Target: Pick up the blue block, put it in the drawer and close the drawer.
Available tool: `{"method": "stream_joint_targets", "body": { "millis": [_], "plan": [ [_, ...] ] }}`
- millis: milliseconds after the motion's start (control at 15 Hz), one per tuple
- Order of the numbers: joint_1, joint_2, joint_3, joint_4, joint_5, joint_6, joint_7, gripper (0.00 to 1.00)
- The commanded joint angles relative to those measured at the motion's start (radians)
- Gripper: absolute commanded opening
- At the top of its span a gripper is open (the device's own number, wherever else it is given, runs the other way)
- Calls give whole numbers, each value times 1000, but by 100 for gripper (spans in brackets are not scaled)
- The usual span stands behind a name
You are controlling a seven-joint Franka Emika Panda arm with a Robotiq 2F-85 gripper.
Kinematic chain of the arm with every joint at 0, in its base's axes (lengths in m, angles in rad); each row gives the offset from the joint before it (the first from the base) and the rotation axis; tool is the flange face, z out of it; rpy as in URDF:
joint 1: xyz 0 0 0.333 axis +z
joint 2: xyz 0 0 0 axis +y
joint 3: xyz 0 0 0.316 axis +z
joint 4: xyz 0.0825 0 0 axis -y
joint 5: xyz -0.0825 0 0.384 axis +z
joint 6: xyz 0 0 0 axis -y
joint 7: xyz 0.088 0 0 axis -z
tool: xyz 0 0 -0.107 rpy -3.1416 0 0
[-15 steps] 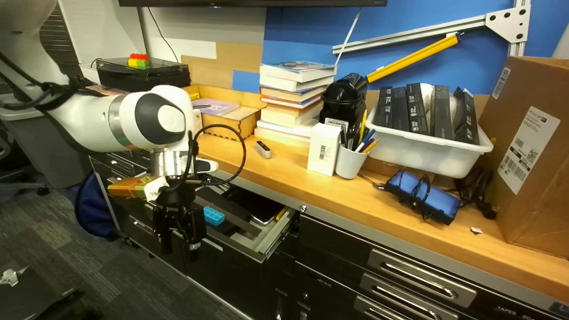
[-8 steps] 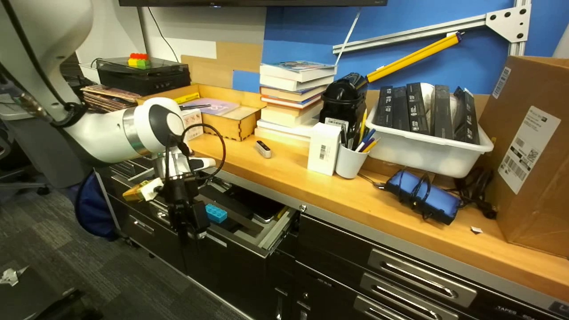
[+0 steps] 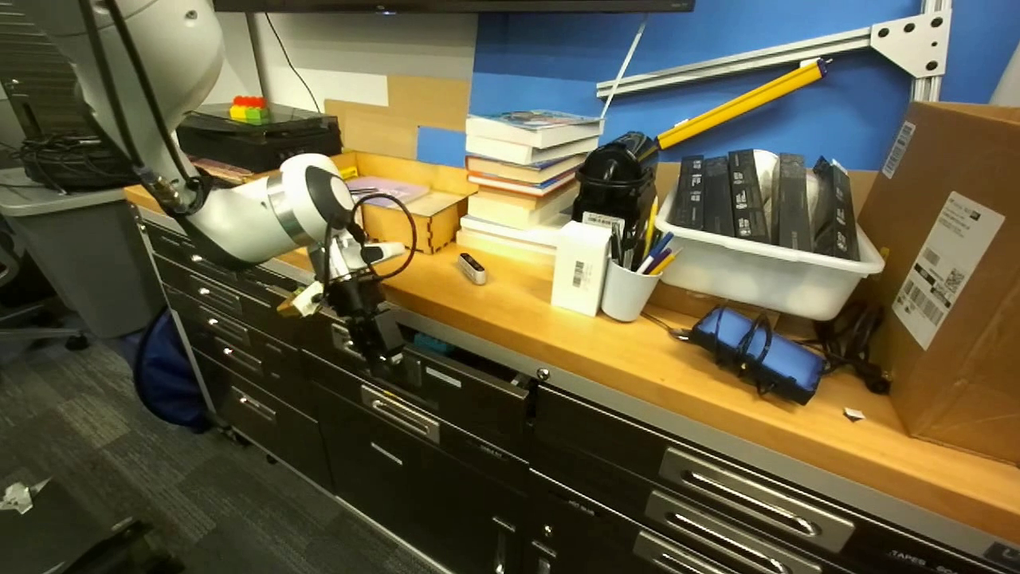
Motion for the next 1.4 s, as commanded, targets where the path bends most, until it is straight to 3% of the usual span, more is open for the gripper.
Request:
{"method": "stream_joint_targets", "body": {
  "millis": [0,600,867,1133,1200,1333],
  "plan": [
    [47,59,-23,135,-20,-29,62,100],
    [-59,-354,-1,-111,42,-84,-214,100],
    [-105,-565,16,-160,259,-62,-449,100],
    [-118,-751,18,-145,528,-182,-614,100],
    [-136,-648,37,-116,457,-141,-565,100],
    [-141,-725,40,-121,510,-184,-596,100]
  ]
}}
